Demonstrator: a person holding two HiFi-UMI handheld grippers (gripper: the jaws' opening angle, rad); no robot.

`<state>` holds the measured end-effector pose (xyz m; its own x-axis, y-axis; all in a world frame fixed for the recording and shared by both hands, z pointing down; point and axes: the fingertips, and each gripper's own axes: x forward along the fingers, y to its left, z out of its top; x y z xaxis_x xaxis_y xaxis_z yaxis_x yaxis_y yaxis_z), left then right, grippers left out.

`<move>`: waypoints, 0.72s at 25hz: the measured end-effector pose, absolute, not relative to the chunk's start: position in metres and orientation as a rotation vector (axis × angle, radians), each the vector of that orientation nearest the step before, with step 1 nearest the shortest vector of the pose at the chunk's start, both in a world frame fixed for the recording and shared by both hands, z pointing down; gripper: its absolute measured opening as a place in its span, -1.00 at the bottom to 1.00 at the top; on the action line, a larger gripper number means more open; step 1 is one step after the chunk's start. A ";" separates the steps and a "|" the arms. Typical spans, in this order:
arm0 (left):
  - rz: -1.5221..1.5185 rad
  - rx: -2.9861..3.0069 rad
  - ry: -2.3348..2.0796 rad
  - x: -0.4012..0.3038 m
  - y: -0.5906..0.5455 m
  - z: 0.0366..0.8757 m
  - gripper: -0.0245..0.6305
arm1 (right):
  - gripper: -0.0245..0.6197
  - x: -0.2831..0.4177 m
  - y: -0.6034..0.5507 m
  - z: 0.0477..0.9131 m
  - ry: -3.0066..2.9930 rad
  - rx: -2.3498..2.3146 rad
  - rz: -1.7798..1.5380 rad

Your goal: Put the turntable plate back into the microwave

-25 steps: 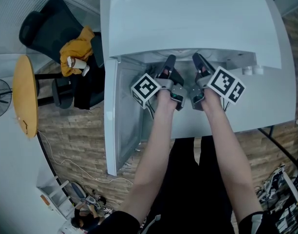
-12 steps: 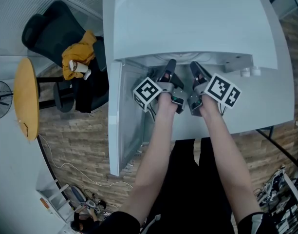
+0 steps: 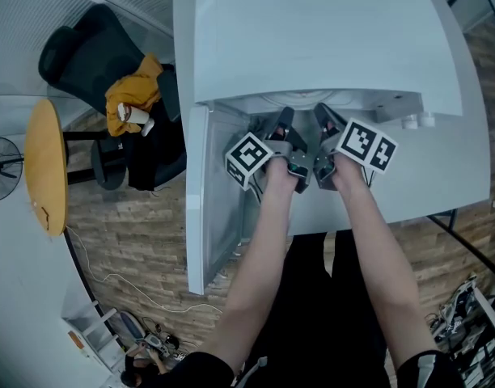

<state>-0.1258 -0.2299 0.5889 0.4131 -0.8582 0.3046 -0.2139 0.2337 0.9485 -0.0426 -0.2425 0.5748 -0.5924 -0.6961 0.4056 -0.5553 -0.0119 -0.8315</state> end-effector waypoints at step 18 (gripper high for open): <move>-0.598 1.305 -1.059 -0.122 -0.232 0.588 -0.90 | -0.90 -0.038 -0.246 0.575 2.093 -1.364 -1.655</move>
<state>-0.1217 -0.2318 0.5883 0.4370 -0.8538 0.2829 -0.1986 0.2152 0.9562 -0.0379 -0.2459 0.5750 -0.5774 -0.7122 0.3992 -0.5529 -0.0186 -0.8330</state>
